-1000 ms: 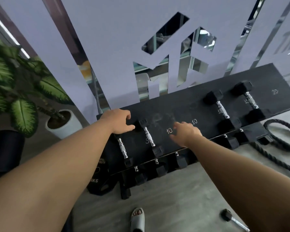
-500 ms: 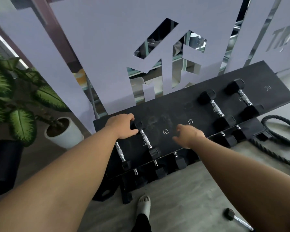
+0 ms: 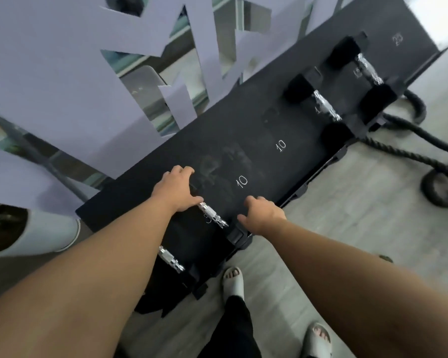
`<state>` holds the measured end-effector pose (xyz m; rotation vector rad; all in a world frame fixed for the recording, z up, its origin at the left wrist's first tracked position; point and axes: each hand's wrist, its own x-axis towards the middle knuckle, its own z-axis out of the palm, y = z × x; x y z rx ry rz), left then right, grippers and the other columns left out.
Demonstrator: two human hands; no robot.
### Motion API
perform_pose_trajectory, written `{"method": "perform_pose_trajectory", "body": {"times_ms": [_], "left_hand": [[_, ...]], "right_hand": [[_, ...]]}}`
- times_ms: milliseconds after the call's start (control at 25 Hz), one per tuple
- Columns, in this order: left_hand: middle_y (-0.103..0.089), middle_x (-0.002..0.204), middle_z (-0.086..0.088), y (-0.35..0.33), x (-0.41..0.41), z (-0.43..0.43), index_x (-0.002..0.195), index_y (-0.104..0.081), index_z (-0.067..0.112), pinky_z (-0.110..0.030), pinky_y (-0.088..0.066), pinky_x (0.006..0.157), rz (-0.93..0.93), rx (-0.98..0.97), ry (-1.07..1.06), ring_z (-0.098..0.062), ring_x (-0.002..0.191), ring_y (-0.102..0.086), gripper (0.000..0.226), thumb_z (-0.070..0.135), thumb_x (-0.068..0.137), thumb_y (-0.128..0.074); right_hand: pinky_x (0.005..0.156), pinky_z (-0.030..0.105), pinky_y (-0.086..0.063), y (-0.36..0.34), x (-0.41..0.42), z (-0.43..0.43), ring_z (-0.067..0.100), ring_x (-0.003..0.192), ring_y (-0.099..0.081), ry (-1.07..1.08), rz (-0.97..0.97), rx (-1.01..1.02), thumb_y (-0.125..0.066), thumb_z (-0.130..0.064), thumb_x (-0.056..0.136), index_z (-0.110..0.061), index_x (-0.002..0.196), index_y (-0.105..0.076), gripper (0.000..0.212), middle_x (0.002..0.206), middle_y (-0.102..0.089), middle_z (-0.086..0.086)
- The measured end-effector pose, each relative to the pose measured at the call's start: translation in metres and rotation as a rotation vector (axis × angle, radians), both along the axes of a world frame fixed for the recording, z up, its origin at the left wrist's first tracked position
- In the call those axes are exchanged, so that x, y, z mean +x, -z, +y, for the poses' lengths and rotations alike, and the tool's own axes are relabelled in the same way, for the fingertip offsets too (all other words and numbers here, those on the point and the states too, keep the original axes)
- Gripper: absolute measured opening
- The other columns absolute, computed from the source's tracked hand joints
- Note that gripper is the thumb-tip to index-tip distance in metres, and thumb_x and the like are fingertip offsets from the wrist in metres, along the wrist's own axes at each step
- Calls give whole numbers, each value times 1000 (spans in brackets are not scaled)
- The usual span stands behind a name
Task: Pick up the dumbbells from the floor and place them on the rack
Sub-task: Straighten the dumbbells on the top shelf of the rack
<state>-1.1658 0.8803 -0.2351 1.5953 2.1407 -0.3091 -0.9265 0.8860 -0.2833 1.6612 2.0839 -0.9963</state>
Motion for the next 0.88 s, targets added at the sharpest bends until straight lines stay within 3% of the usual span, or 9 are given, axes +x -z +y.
{"method": "perform_pose_trajectory", "body": {"times_ms": [320, 520, 880], "left_hand": [[-48, 139, -8, 51, -27, 28, 148, -40, 24, -45, -54, 89, -32, -117, 46, -32, 115, -59, 93, 40, 71, -90], [-56, 132, -8, 59, -31, 36, 146, -41, 15, -37, -53, 84, -34, -153, -21, -30, 112, -62, 102, 37, 62, -95], [-61, 124, -8, 35, 5, 80, 137, -47, 12, -39, -55, 78, -19, -137, 31, -32, 106, -65, 95, 37, 57, -93]], "right_hand": [[102, 42, -48, 72, -40, -29, 40, 119, -58, 524, 85, -311, -64, -54, 89, -14, 142, -40, 71, 143, -37, 19], [91, 43, -58, 81, -48, -33, 35, 93, -67, 841, 220, -387, -79, -45, 79, -18, 134, -45, 70, 137, -31, 14], [89, 42, -59, 51, -19, 5, 30, 87, -65, 946, 219, -371, -80, -43, 72, -20, 126, -50, 66, 130, -36, 12]]}}
